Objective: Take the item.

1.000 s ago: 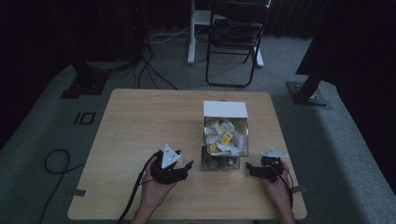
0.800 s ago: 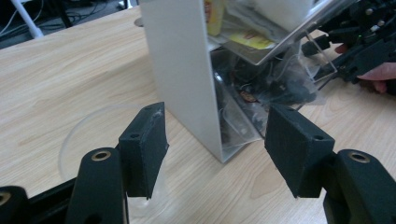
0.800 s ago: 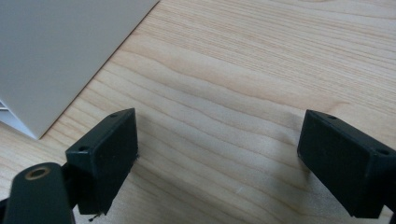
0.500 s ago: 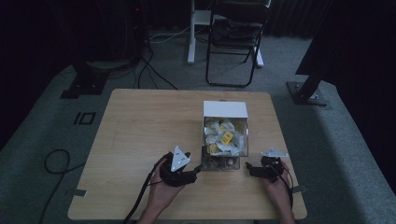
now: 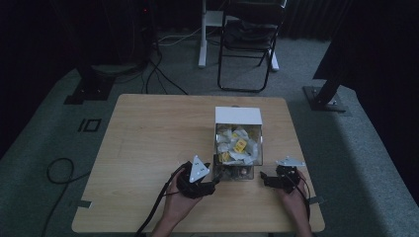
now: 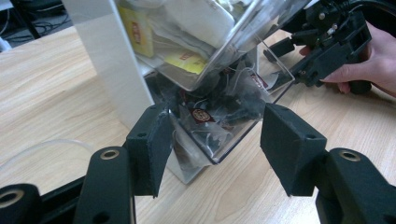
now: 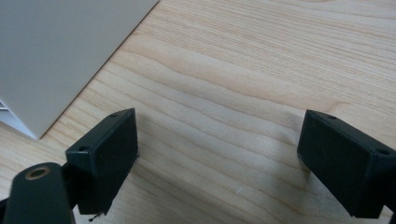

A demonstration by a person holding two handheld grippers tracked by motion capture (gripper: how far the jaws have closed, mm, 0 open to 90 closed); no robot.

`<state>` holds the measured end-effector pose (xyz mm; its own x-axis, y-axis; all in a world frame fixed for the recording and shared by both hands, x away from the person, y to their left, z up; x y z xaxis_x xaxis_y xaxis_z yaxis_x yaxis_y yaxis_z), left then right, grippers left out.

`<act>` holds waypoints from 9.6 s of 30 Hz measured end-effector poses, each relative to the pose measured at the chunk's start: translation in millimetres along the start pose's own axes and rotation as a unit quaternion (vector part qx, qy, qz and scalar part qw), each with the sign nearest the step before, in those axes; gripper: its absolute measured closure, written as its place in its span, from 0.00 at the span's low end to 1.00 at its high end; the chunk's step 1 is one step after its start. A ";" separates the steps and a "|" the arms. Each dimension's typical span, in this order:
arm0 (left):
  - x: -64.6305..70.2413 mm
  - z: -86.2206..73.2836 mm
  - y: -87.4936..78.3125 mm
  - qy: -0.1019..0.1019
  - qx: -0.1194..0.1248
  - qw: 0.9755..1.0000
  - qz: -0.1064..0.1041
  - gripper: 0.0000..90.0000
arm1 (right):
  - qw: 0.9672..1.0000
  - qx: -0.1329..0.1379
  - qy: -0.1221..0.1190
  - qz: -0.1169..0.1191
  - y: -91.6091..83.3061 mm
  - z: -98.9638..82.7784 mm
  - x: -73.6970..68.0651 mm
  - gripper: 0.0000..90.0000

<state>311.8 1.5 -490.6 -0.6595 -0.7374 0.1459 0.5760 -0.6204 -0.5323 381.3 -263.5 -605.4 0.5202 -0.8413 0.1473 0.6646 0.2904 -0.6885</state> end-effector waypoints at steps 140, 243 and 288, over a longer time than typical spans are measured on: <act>45.2 -19.5 43.5 0.072 0.011 0.997 -0.024 0.96 | 1.000 0.000 0.001 0.000 0.1 0.1 -0.1 0.13; 8.3 -3.2 -39.6 0.032 0.027 0.996 -0.074 1.00 | 1.000 0.000 0.000 0.000 0.0 0.0 0.0 0.13; -37.4 15.2 -60.2 0.019 0.049 0.998 -0.037 1.00 | 1.000 0.000 0.000 0.000 0.0 -0.1 0.0 0.13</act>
<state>309.1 62.4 -451.3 -0.7190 -0.6791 0.1480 0.5687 -0.6973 -0.4364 381.2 -263.5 -605.4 0.5200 -0.8415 0.1469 0.6644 0.2903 -0.6887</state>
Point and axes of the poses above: each handheld gripper's, and its own axes: y roughly forward along the jaws, z roughly out of its top, x roughly to its right, the point moved 8 cm from there along y, roughly forward along the jaws, and after that the axes turned 12 degrees about -y, right-handed, at the moved point
